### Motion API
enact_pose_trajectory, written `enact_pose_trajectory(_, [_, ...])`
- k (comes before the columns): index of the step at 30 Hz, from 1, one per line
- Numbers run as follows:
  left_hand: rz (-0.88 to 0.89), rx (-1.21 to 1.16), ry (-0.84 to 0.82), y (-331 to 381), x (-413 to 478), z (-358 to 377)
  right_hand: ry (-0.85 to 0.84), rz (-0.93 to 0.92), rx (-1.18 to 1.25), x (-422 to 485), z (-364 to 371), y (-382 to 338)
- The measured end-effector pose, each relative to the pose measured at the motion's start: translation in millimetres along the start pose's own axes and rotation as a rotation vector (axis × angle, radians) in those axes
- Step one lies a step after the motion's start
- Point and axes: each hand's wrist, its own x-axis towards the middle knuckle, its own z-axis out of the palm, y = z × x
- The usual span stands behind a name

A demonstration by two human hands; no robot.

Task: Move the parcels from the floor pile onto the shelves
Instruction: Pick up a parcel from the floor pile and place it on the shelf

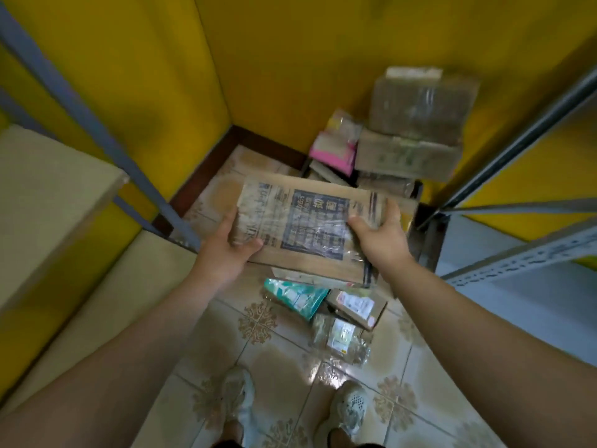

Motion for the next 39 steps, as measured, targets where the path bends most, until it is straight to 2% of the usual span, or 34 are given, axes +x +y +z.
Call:
enact_pose_trajectory(6, [0.159,-0.102,0.079,79.3,-73.0,-66.3,0.013,-0.138,0.052,-84.2,-65.1,-77.4])
enact_pose_trajectory(11, [0.254,-0.067,0.002,105.3,-92.6,-117.9,0.193,-0.205,0.176,-165.7,-80.7,-117.8])
enact_pose_trajectory(13, [0.285,-0.081,-0.014,122.8,-118.0,-133.9,0.244,-0.201,0.198,-194.2,-81.1,-126.5])
enact_pose_trajectory(17, [0.263,-0.26,-0.02,140.8,-156.1,-151.7,0.367,-0.212,0.215,-244.0,-83.3,-124.1])
enact_pose_trajectory(20, [0.34,-0.233,-0.01,146.2,-184.1,-160.8,0.346,-0.223,0.251,-277.2,-92.6,-116.2])
enact_pose_trajectory(23, [0.463,-0.162,-0.122,150.8,-214.0,-167.6,0.329,-0.218,0.301,-307.2,-113.2,-109.5])
enact_pose_trajectory(27, [0.572,-0.131,-0.223,158.9,-257.9,-150.7,0.437,-0.17,0.372,-346.2,-151.5,-92.0])
enact_pose_trajectory(33, [0.628,-0.23,-0.223,183.6,-345.8,-67.4,0.635,-0.098,0.386,-420.3,-237.0,-14.9])
enact_pose_trajectory(39, [0.623,-0.364,-0.456,209.2,-434.5,27.4,0.703,-0.055,0.372,-504.5,-319.1,77.4])
